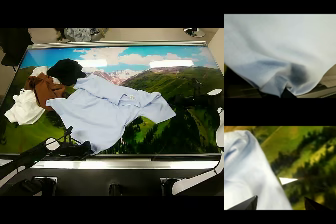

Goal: Fold the shirts.

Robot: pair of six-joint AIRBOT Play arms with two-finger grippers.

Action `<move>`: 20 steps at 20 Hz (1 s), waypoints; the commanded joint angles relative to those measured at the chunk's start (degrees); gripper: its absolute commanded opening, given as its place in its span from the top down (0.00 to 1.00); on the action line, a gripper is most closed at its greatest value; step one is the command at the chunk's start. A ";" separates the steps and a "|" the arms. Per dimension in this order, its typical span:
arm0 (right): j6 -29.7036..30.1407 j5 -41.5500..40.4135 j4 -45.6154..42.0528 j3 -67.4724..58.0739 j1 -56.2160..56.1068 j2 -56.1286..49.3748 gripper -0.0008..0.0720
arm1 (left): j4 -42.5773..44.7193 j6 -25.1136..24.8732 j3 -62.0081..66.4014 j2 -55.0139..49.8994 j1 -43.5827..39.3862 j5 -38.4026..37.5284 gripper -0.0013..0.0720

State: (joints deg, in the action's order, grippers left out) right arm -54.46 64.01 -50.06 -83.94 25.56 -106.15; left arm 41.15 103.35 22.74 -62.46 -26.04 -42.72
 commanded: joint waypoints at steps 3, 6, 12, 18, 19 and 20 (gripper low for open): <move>-2.40 4.28 4.02 0.11 -1.20 -3.56 0.08 | -0.63 -1.36 0.13 0.68 -0.11 -0.28 0.94; -2.27 5.92 2.40 0.09 -5.53 -3.78 0.09 | -0.66 -1.36 0.13 0.68 -0.11 -0.28 0.94; 4.66 7.72 5.03 -4.59 -8.79 1.27 0.93 | -0.46 -16.70 7.45 7.50 4.74 -3.48 0.94; 5.62 -10.49 4.83 -20.44 -3.80 32.35 0.93 | 3.63 -19.37 50.12 17.75 29.53 -5.55 0.95; 5.66 -15.74 3.93 -21.97 -2.82 38.29 0.93 | 3.65 -19.39 59.32 17.62 32.89 -5.25 0.95; 5.66 -21.05 1.22 -23.02 -2.12 44.44 0.93 | 3.67 -19.43 67.25 17.55 35.36 -4.57 0.95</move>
State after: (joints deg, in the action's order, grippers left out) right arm -49.41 57.84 -46.11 -101.80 21.21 -76.95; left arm 44.01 85.23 68.75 -46.65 0.12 -48.10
